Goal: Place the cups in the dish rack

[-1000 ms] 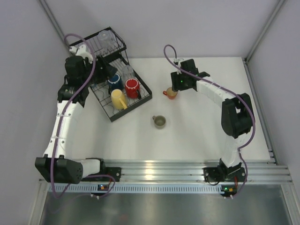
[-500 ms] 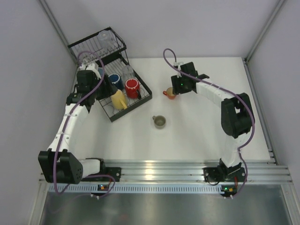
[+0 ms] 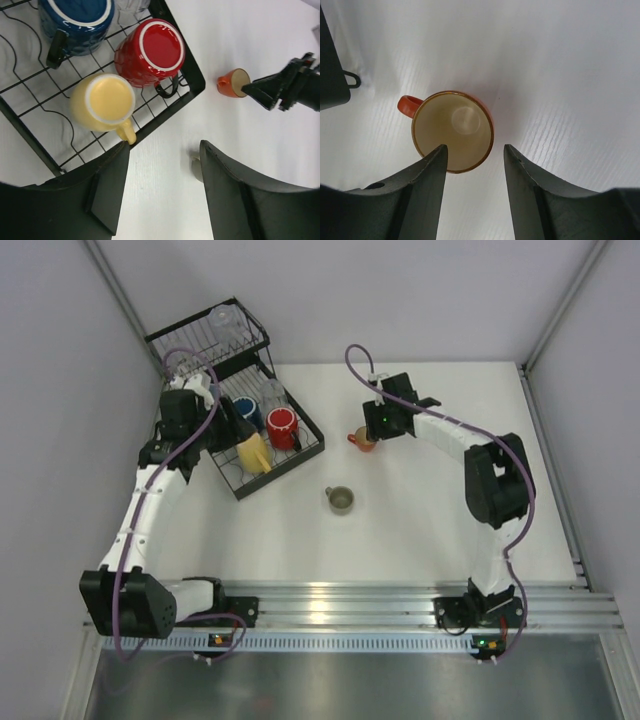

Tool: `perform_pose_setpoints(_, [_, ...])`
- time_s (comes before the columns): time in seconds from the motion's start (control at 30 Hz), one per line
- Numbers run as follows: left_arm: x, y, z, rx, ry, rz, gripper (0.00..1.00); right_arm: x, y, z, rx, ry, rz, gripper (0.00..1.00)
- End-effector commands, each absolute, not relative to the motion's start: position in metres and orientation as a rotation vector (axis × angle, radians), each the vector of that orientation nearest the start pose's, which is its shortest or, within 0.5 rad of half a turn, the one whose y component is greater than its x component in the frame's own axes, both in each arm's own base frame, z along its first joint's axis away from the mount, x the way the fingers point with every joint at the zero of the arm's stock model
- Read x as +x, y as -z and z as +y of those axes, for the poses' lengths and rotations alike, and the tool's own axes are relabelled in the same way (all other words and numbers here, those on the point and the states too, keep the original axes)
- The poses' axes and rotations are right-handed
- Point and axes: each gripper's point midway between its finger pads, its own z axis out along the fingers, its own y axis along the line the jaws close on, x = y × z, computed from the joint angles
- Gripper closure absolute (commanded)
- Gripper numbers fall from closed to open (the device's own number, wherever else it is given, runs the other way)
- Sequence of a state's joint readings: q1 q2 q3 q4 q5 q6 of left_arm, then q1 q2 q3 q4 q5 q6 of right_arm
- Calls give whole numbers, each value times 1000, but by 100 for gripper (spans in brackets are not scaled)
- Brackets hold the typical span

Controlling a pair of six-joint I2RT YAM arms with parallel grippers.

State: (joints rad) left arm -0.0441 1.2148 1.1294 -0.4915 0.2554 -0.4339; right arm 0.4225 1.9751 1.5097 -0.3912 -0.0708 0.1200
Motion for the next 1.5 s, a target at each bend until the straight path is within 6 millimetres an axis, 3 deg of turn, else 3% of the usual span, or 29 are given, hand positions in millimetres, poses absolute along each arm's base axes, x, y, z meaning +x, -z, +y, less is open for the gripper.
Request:
perform_pose_setpoints(0.0, [354, -285, -96, -205, 695, 2043, 36, 469, -96, 223, -368, -309, 2376, 51])
perform_pose_setpoints(0.17, [344, -293, -114, -151, 829, 2042, 36, 472, -84, 224, -364, -287, 2405, 52])
perform_pose_setpoints(0.37, [333, -305, -122, -134, 899, 2016, 35, 479, -77, 227, -342, -284, 2410, 58])
perform_pose_setpoints(0.5, [326, -314, -125, -143, 934, 1998, 36, 482, -76, 231, -310, -304, 2411, 76])
perform_pose_setpoints(0.57, [324, -311, -128, -163, 964, 2009, 36, 480, -77, 231, -305, -306, 2409, 83])
perform_pose_setpoints(0.63, [319, -308, -133, -157, 1011, 2018, 36, 480, -78, 229, -287, -303, 2398, 97])
perform_pose_setpoints(0.73, [313, -304, -138, -167, 1060, 2031, 36, 481, -96, 223, -251, -288, 2322, 100])
perform_pose_setpoints(0.77, [311, -306, -139, -164, 1070, 2026, 36, 481, -120, 222, -236, -302, 2259, 100])
perform_pose_setpoints(0.83, [308, -311, -145, -161, 1126, 2023, 36, 481, -144, 220, -216, -313, 2148, 100])
perform_pose_setpoints(0.87, [306, -314, -149, -154, 1166, 2013, 36, 476, -181, 219, -210, -332, 2047, 100])
perform_pose_setpoints(0.9, [304, -318, -153, -147, 1205, 2004, 36, 474, -199, 215, -220, -315, 1978, 100])
perform_pose_setpoints(0.93, [302, -325, -158, -139, 1268, 1987, 36, 461, -199, 220, -251, -324, 1934, 100])
perform_pose_setpoints(0.97, [302, -327, -162, -137, 1297, 1987, 36, 455, -255, 225, -242, -372, 1751, 100])
perform_pose_setpoints(1.0, [302, -331, -165, -131, 1318, 1978, 36, 446, -272, 230, -264, -410, 1676, 100])
perform_pose_setpoints(1.03, [301, -335, -168, -141, 1342, 1972, 36, 431, -269, 234, -282, -436, 1651, 100])
perform_pose_setpoints(1.07, [300, -340, -173, -118, 1370, 1958, 36, 417, -313, 235, -272, -494, 1508, 100])
perform_pose_setpoints(1.13, [297, -346, -181, -149, 1456, 1953, 35, 397, -325, 237, -275, -526, 1442, 100])
perform_pose_setpoints(1.2, [295, -361, -190, -97, 1553, 1895, 35, 377, -363, 236, -268, -568, 1315, 100])
perform_pose_setpoints(1.23, [293, -365, -194, -125, 1610, 1885, 35, 368, -369, 238, -275, -585, 1285, 100])
perform_pose_setpoints(1.3, [294, -373, -203, -108, 1663, 1854, 36, 351, -399, 237, -277, -607, 1172, 100])
perform_pose_setpoints(1.47, [289, -390, -230, -124, 1841, 1828, 36, 321, -425, 245, -322, -617, 1030, 100])
